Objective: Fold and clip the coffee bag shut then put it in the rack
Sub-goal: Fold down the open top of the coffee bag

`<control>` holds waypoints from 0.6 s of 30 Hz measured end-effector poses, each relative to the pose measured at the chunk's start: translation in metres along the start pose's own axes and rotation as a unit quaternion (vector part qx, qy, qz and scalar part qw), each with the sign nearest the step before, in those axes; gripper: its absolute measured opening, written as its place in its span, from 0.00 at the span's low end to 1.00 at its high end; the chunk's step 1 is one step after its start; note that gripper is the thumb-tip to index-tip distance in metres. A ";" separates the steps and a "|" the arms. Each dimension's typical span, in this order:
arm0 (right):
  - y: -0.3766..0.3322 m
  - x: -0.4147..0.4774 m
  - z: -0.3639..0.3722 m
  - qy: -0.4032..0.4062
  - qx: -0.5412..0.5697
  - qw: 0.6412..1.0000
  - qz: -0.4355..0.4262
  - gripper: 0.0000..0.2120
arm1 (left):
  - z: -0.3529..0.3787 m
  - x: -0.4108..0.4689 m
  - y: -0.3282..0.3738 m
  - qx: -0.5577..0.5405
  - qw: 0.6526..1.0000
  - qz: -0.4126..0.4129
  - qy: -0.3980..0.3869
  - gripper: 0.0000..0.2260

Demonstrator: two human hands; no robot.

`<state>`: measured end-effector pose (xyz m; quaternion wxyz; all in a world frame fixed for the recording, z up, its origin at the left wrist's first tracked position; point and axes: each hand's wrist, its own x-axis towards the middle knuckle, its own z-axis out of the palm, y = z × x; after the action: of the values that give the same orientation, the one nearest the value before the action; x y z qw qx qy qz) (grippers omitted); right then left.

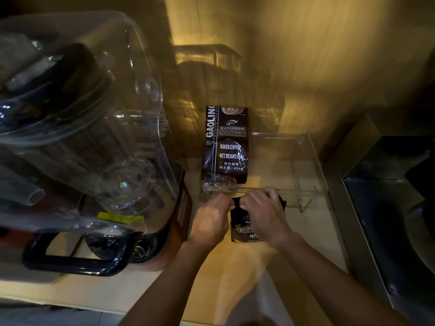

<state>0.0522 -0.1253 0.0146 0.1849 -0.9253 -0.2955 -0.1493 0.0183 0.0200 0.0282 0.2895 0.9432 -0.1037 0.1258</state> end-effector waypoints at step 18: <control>0.055 -0.029 -0.032 -0.001 0.068 0.989 0.131 0.04 | 0.000 0.003 0.007 -0.001 1.000 -0.022 -0.008 0.03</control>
<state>0.0571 -0.1950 0.0183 0.2652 -0.9415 -0.1810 -0.1021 0.0193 0.0139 0.0324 0.2924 0.9459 -0.0857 0.1117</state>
